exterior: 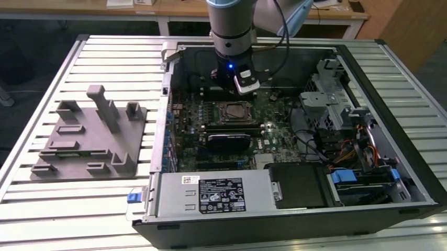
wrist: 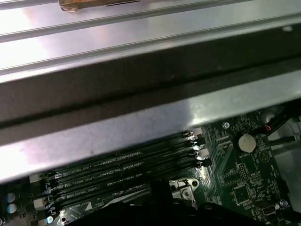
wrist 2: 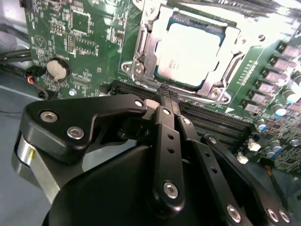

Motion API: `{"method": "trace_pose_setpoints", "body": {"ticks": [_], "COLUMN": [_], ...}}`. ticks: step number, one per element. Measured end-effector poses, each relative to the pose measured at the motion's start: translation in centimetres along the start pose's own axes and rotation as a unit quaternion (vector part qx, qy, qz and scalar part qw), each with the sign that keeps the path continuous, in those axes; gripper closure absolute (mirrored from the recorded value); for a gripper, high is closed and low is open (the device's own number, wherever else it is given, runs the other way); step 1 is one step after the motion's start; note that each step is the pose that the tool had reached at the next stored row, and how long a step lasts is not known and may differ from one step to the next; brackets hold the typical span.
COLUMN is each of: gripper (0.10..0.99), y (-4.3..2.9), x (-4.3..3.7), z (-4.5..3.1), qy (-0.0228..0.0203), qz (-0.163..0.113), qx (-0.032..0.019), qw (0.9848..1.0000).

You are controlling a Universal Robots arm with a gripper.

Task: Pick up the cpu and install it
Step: 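Install the first cpu locking lever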

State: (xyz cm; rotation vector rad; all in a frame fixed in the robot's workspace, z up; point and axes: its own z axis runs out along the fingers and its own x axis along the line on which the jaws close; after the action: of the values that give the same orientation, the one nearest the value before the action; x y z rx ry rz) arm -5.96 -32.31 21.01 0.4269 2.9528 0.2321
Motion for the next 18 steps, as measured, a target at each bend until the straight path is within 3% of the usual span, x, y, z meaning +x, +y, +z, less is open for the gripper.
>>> {"method": "trace_pose_setpoints", "body": {"ticks": [4,9,12,18], "gripper": [0.980,0.980,0.980,0.980], "y": [-0.19,-0.25,-0.26,-0.27], "x": [-0.04,-0.05,-0.04,-0.04], "z": [0.04,0.11,0.15,0.23], "qy": [0.0048,0.0103,0.0104,0.0105], "qz": [0.000,-0.001,-0.003,-0.005], "qx": [0.0090,0.0246,0.0369,0.0533], "qw": [0.9999,0.9996,0.9993,0.9985]}}
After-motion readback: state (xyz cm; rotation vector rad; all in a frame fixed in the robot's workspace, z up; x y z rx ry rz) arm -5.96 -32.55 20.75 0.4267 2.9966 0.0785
